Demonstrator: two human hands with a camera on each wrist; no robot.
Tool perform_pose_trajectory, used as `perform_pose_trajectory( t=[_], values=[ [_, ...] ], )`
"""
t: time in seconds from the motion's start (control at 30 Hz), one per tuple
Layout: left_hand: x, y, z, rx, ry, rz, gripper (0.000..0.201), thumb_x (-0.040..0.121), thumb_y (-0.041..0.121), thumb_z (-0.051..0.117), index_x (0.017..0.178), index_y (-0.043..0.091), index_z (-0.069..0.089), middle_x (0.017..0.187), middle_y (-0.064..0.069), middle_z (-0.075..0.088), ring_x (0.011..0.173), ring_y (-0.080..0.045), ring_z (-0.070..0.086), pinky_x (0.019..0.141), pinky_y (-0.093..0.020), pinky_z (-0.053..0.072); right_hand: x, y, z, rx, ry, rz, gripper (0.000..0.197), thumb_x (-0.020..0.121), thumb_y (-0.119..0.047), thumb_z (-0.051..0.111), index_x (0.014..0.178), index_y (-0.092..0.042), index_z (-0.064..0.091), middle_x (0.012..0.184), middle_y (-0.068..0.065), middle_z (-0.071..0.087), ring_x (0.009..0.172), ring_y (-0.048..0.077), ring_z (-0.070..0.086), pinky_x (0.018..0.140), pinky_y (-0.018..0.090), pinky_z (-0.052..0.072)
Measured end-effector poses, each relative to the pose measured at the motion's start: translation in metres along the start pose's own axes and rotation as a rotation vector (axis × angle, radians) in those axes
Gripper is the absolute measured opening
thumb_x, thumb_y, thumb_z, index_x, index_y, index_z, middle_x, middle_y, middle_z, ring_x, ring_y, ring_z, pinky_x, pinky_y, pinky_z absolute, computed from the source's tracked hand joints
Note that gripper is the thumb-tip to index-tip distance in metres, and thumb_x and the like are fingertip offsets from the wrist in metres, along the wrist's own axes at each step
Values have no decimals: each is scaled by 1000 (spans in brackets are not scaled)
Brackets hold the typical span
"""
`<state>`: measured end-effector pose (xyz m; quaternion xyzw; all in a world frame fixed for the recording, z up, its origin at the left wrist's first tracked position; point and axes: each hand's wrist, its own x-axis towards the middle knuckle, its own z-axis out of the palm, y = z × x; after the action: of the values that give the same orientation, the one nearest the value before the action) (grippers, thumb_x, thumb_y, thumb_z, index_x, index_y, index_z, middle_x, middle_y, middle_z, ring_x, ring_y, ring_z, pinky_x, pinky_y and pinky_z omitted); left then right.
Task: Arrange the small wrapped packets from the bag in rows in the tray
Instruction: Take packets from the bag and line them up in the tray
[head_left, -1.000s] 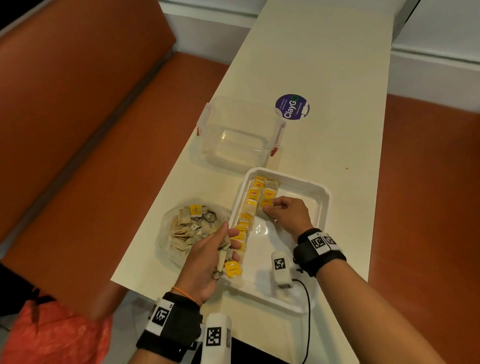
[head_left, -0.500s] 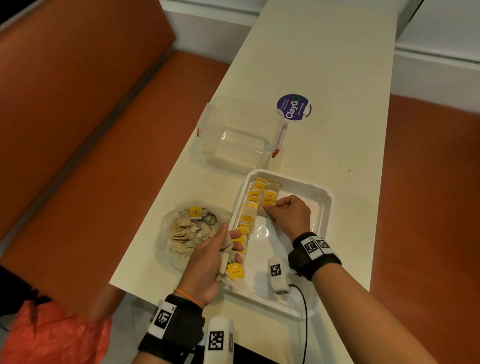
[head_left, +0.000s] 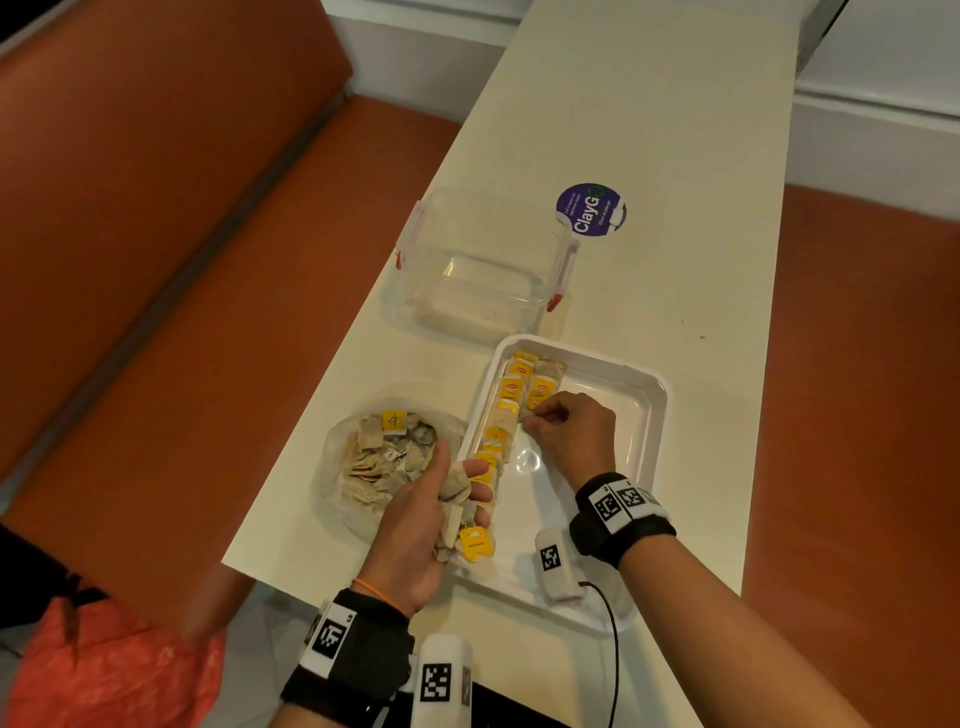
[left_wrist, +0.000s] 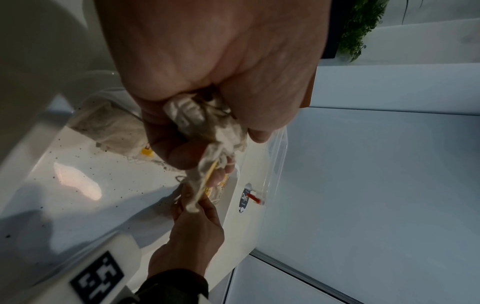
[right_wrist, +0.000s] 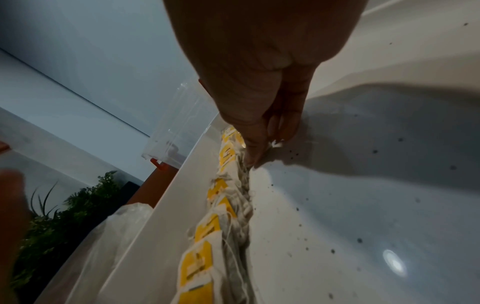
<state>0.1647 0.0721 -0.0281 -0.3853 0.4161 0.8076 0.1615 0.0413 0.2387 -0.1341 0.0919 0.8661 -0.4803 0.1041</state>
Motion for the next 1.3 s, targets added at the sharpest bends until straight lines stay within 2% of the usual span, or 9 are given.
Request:
perform_pose_trajectory(
  t=[0.23,0.37,0.53,0.7,0.8,0.93,1.07,1.17,1.3],
  values=[
    [1,-1,-5,0,3,3,62,93,60,61,113,3,76,83,-11,66,63,-20,59,60,-31,48,5,-2,2,-48,7,13,17,77,-22,91,90,-18,79,81,-8,72,75,7,67,74,19,50],
    [2,-2,-7,-14,-3,4,62,93,59,61,115,3,74,83,-11,66,63,-19,59,59,-31,49,-2,-10,-6,-47,-14,21,18,76,-20,90,90,-19,78,81,-8,70,72,4,64,63,9,47],
    [2,-1,-8,-62,-52,-2,65,94,62,57,116,4,76,93,-15,69,65,-22,60,58,-32,51,-26,-30,-26,-39,-52,19,28,75,-22,92,98,-23,77,92,-13,68,81,5,65,81,24,54],
    [1,1,-10,-1,-162,2,78,98,74,37,123,12,77,111,-20,73,70,-23,61,65,-34,50,-74,-76,-63,13,-355,-122,16,83,-40,85,97,-35,80,92,-15,77,79,5,70,74,16,55],
    [-1,1,-8,78,-206,-10,87,96,78,34,129,7,72,93,-15,67,65,-22,60,55,-31,47,-96,-87,-72,-55,-505,-220,25,85,-46,82,108,-41,77,103,-21,75,84,3,68,74,14,51],
    [-6,-1,-6,163,-285,-45,90,94,81,32,127,9,74,77,-11,58,64,-22,59,55,-31,47,-101,-82,-70,-155,-569,-269,42,84,-41,84,123,-46,70,107,-20,70,85,7,64,82,28,56],
    [-10,-6,-7,178,-313,-61,81,97,74,42,128,4,68,79,-13,58,60,-26,61,51,-30,48,-101,-78,-67,-157,-611,-281,39,83,-41,84,121,-43,72,105,-18,74,85,7,66,83,31,57],
    [-14,-8,-8,249,-350,6,53,103,58,50,124,15,75,98,-13,73,59,-23,59,49,-27,47,-103,-79,-64,-115,-616,-234,24,85,-43,82,107,-38,77,94,-15,75,79,9,66,77,31,58],
    [-17,-11,-16,274,-356,102,39,96,39,69,120,8,74,112,-24,73,61,-21,57,54,-25,48,-104,-78,-63,115,-594,-99,14,88,-29,81,102,-26,78,89,0,77,79,24,74,79,38,63]
  ],
)
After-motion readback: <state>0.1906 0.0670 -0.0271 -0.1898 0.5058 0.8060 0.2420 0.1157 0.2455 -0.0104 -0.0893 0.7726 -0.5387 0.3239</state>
